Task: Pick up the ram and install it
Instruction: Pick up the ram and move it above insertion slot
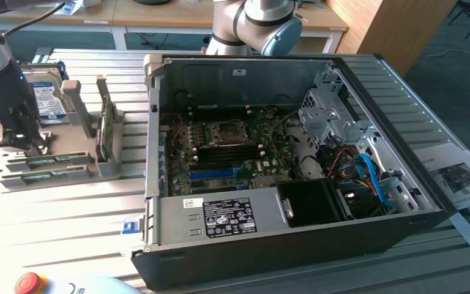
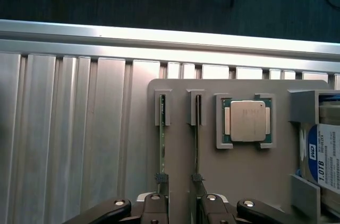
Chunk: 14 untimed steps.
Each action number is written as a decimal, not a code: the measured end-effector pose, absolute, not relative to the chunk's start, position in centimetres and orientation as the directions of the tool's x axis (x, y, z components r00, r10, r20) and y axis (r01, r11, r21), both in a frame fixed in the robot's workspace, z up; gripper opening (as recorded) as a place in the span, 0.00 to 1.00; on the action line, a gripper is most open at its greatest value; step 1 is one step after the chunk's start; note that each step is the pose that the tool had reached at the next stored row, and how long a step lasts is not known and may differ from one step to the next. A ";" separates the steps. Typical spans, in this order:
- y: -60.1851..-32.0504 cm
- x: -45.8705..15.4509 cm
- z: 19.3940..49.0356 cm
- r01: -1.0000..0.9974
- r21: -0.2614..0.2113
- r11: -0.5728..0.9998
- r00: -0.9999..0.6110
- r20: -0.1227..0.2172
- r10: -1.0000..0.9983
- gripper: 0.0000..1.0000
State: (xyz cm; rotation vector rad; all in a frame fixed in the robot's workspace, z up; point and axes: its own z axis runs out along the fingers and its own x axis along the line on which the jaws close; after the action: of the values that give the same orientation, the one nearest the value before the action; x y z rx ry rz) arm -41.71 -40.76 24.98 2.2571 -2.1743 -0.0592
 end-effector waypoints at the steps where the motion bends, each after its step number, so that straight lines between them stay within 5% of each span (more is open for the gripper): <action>1: -40.8 -41.7 24.8 -0.999 0.031 -0.038 0.037 -0.022 -0.999 0.30; 14: -40.8 -41.8 23.8 -0.999 0.031 -0.038 0.037 -0.023 -0.999 0.30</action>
State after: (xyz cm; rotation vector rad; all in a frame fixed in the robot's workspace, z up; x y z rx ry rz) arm -41.78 -40.80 23.81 2.2573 -2.1747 -0.0590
